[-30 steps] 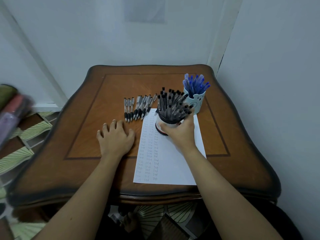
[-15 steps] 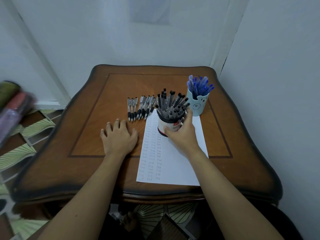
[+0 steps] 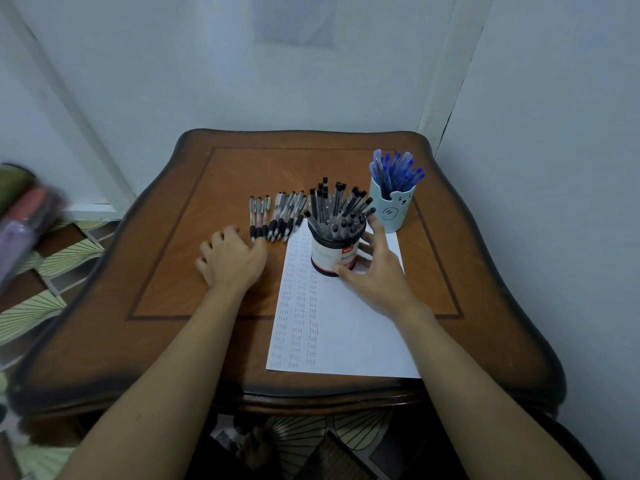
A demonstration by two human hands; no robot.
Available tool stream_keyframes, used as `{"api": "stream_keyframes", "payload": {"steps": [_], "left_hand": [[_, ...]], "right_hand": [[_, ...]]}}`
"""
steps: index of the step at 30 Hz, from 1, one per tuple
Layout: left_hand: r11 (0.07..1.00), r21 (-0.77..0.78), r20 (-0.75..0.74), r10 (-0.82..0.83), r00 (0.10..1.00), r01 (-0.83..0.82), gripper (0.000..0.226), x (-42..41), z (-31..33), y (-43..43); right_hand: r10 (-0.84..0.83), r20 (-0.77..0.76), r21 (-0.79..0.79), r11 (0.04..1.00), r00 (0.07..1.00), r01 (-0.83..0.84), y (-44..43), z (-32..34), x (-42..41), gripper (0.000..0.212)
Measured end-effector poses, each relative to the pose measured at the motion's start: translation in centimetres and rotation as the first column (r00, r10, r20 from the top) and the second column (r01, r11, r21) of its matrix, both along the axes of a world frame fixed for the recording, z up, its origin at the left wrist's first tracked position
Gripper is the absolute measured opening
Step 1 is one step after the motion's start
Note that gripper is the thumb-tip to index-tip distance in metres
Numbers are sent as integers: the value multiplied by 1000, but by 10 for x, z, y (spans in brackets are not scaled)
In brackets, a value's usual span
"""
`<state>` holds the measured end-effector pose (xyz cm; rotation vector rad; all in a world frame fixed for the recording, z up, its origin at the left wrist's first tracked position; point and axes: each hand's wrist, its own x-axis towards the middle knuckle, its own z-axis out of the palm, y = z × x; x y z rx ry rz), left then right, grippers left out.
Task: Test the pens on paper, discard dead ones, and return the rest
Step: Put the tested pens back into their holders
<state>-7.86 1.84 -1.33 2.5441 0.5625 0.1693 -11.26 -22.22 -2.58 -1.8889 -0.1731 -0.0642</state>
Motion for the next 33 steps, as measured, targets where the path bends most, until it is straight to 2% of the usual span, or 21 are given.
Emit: {"api": "stream_keyframes", "payload": {"steps": [4,7,10,14,20,29,33], "left_hand": [[997,-66,34,-29,999,31,78,29,5,-10],[999,-49,-15,-17,1000,16,103,51,7,-21],[1000,7,-84,-7,996,8,113,68,10,-34],[997,69,-156,-12,988,23,113,85,11,-49],[983,167,-187,-45,981,77,89,89,6,-57],[993,115,-298,34,954,0,106,91,16,-48],[994,107,-277,61,959,-32,98,82,11,-42]], "right_hand": [[-4,19,-32,999,1000,4,-3,-3,2,100],[-6,24,-38,999,1000,7,-3,-5,3,102],[-2,32,-37,999,1000,3,-4,-6,4,102],[-11,34,-38,999,999,12,-4,-7,4,101],[2,28,-34,999,1000,-1,-4,-7,4,102],[-8,37,-51,999,999,10,-3,-4,2,101],[-32,48,-70,997,998,35,-2,-8,3,102]]}}
